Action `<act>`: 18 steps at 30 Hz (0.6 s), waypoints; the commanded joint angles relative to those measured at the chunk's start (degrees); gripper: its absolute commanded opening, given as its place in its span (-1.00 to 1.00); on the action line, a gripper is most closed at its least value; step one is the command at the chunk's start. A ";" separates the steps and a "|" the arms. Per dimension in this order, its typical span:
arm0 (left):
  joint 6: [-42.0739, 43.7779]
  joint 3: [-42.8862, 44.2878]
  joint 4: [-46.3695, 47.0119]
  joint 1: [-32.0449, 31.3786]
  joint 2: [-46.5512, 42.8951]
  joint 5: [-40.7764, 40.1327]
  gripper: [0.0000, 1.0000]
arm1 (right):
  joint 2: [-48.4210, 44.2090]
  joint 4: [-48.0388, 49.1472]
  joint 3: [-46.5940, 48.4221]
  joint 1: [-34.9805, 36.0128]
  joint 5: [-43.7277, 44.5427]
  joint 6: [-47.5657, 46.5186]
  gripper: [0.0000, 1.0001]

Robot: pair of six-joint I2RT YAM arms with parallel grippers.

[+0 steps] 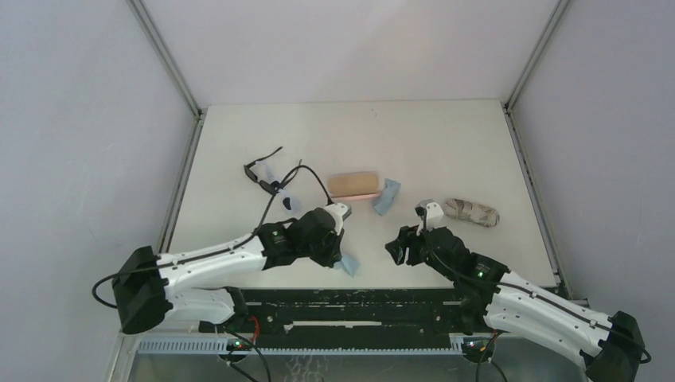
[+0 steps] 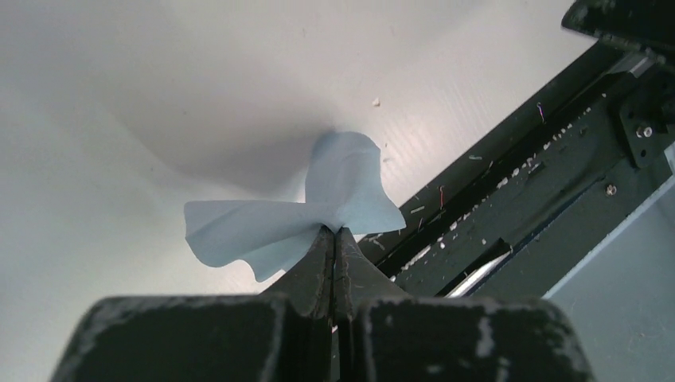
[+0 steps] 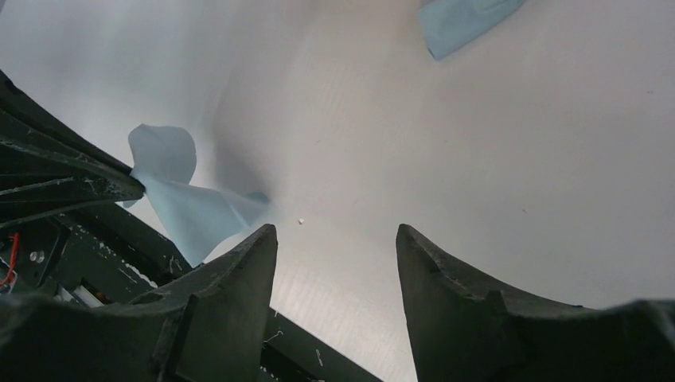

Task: Organize the sunglasses
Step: Adjust the glasses cleaning cloth at the center of the board.

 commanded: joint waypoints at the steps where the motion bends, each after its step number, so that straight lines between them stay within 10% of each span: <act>1: 4.32 7.84 -1.91 -0.05 8.07 0.80 -1.00 | 0.23 1.24 -0.16 0.46 1.40 2.38 0.13; 9: 10.94 19.41 -1.97 2.86 24.20 3.48 -0.96 | -1.90 -1.42 -0.46 0.46 3.46 2.96 0.14; 18: 13.38 25.50 -0.62 5.89 27.84 5.94 -0.27 | -5.59 -4.89 -0.66 0.46 6.05 1.58 0.22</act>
